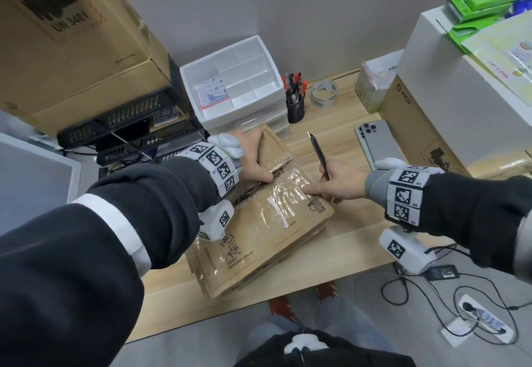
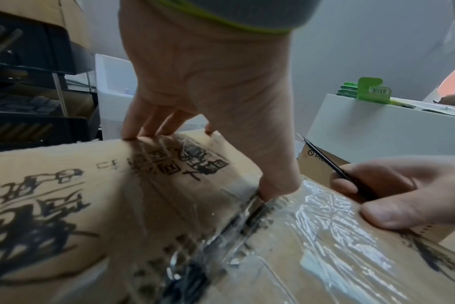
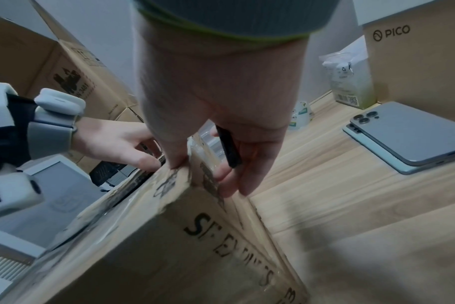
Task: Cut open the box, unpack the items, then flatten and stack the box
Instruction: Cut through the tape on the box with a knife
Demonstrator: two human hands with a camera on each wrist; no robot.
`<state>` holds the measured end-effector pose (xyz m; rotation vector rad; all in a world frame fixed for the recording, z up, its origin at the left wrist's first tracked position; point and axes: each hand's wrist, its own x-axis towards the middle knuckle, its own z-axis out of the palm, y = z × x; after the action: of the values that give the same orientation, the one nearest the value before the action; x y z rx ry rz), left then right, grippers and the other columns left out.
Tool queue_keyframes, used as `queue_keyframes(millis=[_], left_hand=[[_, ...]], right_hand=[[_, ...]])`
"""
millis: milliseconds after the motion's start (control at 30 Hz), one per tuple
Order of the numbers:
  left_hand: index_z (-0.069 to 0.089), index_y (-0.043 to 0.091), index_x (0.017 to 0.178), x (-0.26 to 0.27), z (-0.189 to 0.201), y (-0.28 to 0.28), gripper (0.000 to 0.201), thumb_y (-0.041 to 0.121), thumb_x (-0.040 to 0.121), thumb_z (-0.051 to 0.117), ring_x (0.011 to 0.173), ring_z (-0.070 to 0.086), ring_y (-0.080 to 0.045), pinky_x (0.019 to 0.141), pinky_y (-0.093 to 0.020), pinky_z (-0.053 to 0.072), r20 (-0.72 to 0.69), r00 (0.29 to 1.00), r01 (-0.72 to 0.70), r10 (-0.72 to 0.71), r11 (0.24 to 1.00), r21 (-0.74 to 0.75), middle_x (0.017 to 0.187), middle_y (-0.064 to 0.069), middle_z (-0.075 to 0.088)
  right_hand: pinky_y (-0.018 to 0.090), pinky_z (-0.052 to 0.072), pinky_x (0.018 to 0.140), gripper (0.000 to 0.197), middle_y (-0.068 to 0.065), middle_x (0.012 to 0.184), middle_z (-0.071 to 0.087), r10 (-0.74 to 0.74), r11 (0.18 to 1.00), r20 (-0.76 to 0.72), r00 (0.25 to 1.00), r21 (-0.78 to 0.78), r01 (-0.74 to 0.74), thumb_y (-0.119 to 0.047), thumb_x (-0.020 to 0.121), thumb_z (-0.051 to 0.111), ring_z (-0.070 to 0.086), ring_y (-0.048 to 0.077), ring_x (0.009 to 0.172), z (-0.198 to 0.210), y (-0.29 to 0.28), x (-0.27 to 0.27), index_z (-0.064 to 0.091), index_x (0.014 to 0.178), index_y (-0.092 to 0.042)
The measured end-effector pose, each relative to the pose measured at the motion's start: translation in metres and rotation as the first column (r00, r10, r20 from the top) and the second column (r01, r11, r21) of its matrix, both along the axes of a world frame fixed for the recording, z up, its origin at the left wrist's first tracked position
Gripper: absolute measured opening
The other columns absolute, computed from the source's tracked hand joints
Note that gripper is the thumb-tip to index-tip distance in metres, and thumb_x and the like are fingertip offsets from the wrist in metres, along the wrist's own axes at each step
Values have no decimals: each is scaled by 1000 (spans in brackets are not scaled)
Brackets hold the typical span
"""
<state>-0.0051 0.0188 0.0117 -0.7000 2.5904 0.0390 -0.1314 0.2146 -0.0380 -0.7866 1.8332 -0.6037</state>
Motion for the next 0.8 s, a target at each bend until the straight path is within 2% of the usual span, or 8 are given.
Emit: queue_keyframes(millis=[133,267,367,433,500,567,700,800], left_hand=[[37,17,116,6,0,-1,93,79,53,62,65,56,-22,65,-35,53,2,997,-83,83,996,-25,78,-2,57],[39,14,112,16,-11,0,84,74,64,71,69,44,-16,63,-26,33,-30,984,-177,176,984,-26,83,2,46],[42,16,78,8,0,13,40,44,91,66,66,39,-17,56,-12,31,10,988,-153,153,983,107,75,-1,43],[39,18,66,6,-4,17,43,42,98,55,60,46,-19,51,-16,30,-9,990,-141,144,977,160,66,3,44],[51,20,80,10,-17,18,48,67,86,53,75,60,-25,63,-27,39,47,976,-216,212,970,115,80,0,55],[51,21,113,17,-30,16,86,89,60,48,106,58,-36,81,-42,43,10,966,-256,257,964,-78,112,-11,54],[49,21,123,14,-21,17,90,79,55,56,107,55,-30,96,-47,43,-86,982,-177,168,977,-118,121,-8,54],[48,19,122,12,-26,7,79,71,63,61,98,52,-27,87,-42,47,-120,988,-93,93,996,9,114,-8,53]], right_hand=[[24,45,56,52,-3,70,66,-40,998,-141,989,-54,32,-47,83,72,61,10,56,-6,-8,-8,35,99,-15],[40,51,57,50,18,72,69,-100,993,-342,934,-99,70,-58,76,71,58,20,58,-7,-22,-13,48,76,-15],[34,35,46,56,3,56,46,-156,988,-471,868,-85,132,-64,76,68,45,19,52,-7,-33,-15,41,63,-17],[29,31,45,60,-1,56,41,-197,980,-509,838,-88,178,-70,73,67,44,19,52,-7,-41,-15,38,66,-17],[29,33,47,65,0,61,45,-237,970,-522,820,-86,226,-74,69,67,50,21,58,-9,-46,-17,42,80,-14],[32,42,52,75,4,73,53,-262,961,-522,812,-69,266,-76,68,66,56,23,70,-11,-49,-16,44,99,-11],[41,57,72,99,10,93,63,-314,937,-493,811,-24,348,-82,61,64,64,26,83,-7,-45,-16,43,117,-4],[33,56,53,84,9,75,67,-361,923,-375,854,-13,384,-78,58,68,66,24,64,-1,-35,-18,57,96,-4]])
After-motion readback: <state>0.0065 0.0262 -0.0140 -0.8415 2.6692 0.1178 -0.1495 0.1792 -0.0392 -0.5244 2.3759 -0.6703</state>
